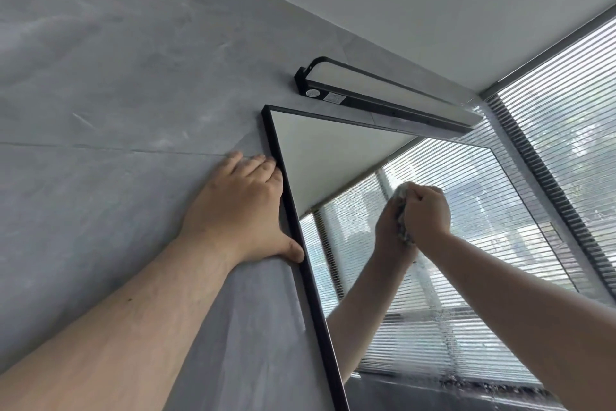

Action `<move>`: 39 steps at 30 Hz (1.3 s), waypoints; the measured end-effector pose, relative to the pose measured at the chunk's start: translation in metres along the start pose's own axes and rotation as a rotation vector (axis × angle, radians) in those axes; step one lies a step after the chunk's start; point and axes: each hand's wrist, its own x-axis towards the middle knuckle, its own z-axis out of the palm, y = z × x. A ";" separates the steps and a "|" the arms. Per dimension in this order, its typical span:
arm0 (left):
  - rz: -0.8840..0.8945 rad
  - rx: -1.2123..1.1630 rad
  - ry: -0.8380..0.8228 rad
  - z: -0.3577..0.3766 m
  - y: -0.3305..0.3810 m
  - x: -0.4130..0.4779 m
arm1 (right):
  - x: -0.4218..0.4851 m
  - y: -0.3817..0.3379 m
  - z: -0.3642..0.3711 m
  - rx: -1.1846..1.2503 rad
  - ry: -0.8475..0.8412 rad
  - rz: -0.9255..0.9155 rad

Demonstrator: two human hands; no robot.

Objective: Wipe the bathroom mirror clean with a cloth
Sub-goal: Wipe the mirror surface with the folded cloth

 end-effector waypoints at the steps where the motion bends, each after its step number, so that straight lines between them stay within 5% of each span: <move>1: 0.000 0.002 0.003 0.001 0.000 0.000 | 0.002 0.001 -0.001 -0.008 0.001 0.010; 8: 0.003 0.005 0.003 0.001 0.001 0.001 | -0.009 -0.043 0.019 0.139 -0.090 -0.101; 17: -0.004 0.010 0.000 -0.001 0.001 0.000 | -0.059 -0.098 0.045 0.129 -0.325 -0.527; 22: -0.007 0.006 0.002 0.000 0.001 0.001 | -0.039 -0.085 0.041 0.095 -0.229 -0.459; 31: 0.001 0.019 -0.011 0.001 0.001 0.001 | 0.054 0.021 0.008 0.006 -0.124 0.064; 39: -0.005 0.020 -0.018 -0.001 0.002 0.002 | 0.055 -0.027 0.025 -0.200 -0.290 -0.184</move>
